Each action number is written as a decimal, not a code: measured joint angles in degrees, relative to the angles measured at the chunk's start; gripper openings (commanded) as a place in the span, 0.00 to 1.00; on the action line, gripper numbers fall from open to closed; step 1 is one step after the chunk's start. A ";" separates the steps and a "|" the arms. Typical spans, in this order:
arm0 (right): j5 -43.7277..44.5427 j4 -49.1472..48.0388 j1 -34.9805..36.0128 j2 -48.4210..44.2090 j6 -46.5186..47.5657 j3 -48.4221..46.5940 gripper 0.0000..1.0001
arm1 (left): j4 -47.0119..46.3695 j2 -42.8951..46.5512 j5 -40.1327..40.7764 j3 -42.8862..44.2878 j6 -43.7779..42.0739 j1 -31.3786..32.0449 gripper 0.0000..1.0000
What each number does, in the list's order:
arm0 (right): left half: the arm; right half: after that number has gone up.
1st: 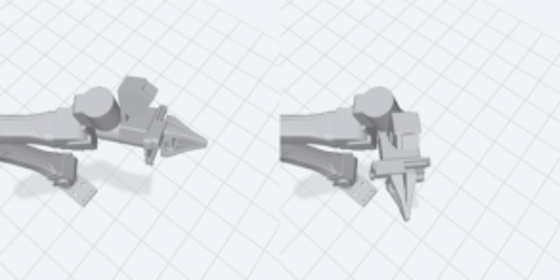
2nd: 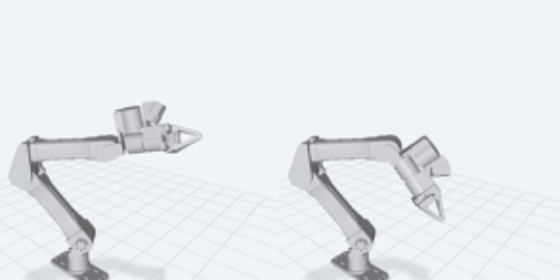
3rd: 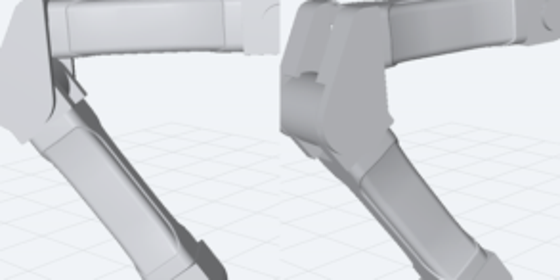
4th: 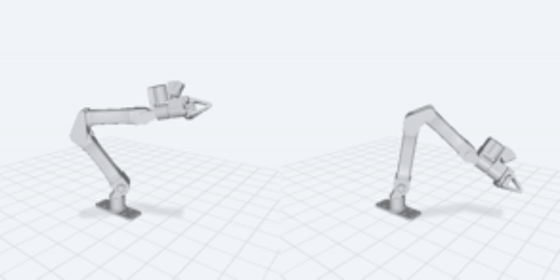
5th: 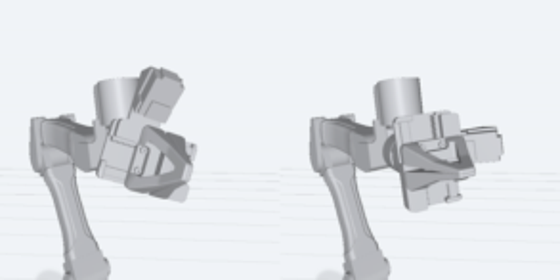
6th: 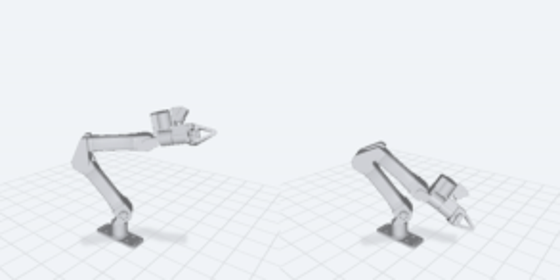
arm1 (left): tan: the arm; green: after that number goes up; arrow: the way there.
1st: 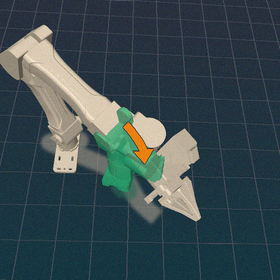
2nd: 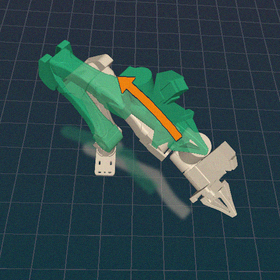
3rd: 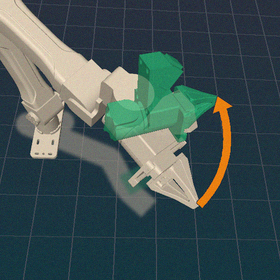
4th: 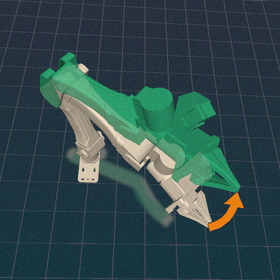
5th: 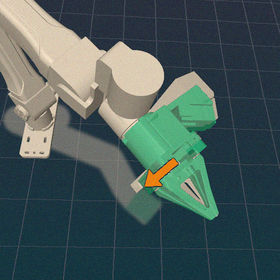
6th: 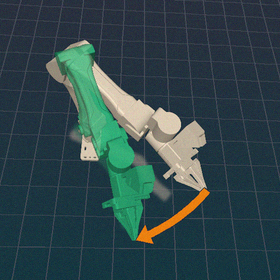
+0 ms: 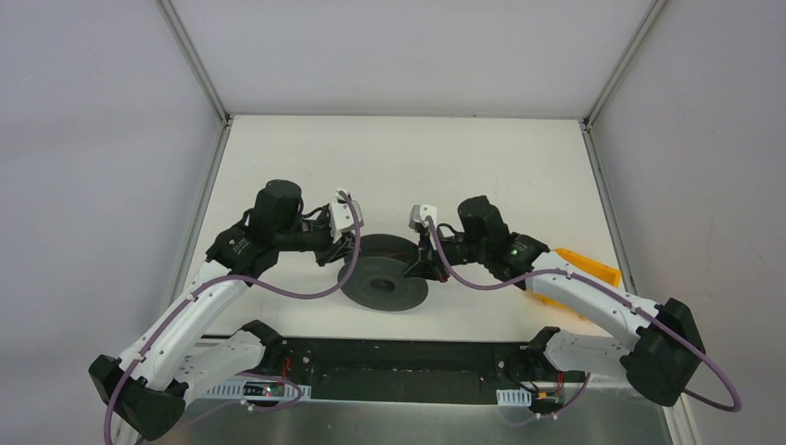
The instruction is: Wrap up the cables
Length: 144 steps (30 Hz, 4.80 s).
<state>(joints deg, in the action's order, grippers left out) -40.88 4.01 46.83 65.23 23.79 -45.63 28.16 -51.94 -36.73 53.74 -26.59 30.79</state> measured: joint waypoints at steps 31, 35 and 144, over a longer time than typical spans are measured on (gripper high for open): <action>-7.67 -30.14 -12.83 16.52 -20.44 3.34 0.00 | 0.72 -3.39 31.74 1.07 20.09 -0.13 0.35; -8.00 -36.24 -14.58 20.96 -26.14 3.30 0.00 | 0.48 -3.65 39.01 1.22 28.57 -0.15 0.36; 46.03 -58.77 1.33 29.16 -46.45 23.74 0.29 | 0.07 -28.81 17.68 6.64 34.77 -7.52 0.27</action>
<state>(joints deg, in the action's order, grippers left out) 5.15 -54.76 48.16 94.39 -22.65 -21.89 28.23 -80.75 -19.05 60.38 8.19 23.27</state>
